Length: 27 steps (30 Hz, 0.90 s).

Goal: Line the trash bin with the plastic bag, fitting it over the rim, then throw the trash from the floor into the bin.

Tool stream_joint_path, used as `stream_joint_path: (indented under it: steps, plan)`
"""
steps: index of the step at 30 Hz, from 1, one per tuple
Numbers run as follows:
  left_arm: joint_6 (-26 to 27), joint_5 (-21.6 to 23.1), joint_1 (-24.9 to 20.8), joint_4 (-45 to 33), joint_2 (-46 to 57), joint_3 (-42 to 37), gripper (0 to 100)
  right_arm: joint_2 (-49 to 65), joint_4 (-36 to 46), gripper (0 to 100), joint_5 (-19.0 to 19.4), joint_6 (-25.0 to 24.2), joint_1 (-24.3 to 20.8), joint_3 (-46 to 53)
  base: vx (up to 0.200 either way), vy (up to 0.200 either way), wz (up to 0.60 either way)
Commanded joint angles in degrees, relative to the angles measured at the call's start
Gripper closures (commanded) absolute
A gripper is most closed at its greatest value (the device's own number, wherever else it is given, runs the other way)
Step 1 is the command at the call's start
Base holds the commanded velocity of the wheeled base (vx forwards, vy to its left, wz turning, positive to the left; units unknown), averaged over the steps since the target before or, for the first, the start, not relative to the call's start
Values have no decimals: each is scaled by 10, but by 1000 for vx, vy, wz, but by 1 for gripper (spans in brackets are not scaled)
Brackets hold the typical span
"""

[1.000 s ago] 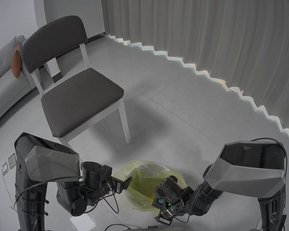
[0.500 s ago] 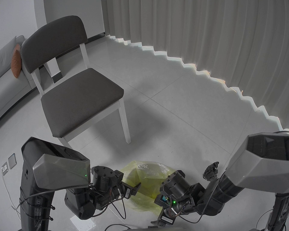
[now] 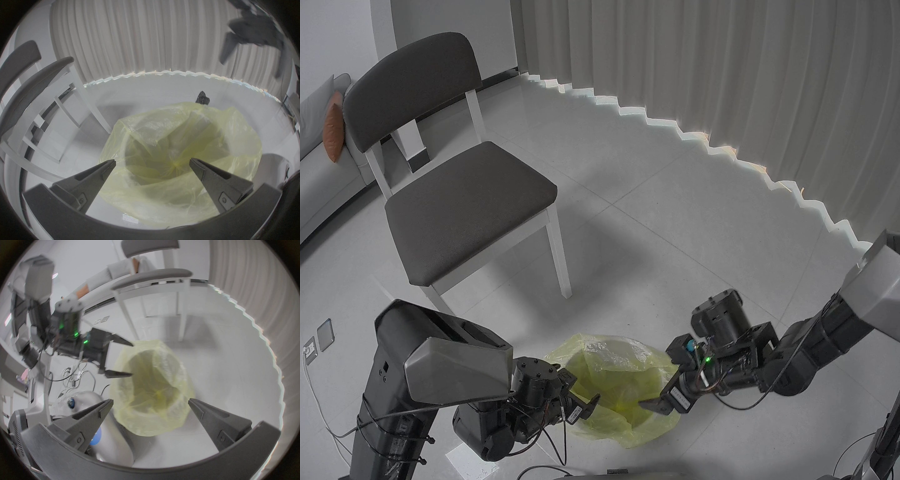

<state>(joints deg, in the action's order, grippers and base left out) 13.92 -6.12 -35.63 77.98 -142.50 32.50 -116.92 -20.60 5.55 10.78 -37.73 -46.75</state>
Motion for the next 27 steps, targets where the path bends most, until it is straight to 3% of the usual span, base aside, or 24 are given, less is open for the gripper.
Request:
stream_joint_path:
  steps: [1,5,12,18,24,27]
  plan:
    - [37,0,2,2,-16,-18,0,-14,1,0,5,3,76,-23,0,0,0]
    - [51,8,2,5,-9,-56,0,-55,1,0,6,5,115,-47,0,0,0]
    - [74,26,5,7,-10,-90,0,-123,2,0,6,13,144,-95,0,0,0]
    - [75,35,6,17,-6,-127,0,-149,5,0,6,29,147,-106,0,0,0]
    - [66,49,9,110,-6,-177,0,-160,5,0,14,35,128,-99,0,0,0]
    - [52,49,18,120,-1,-183,0,-157,5,0,14,35,122,-89,0,0,0]
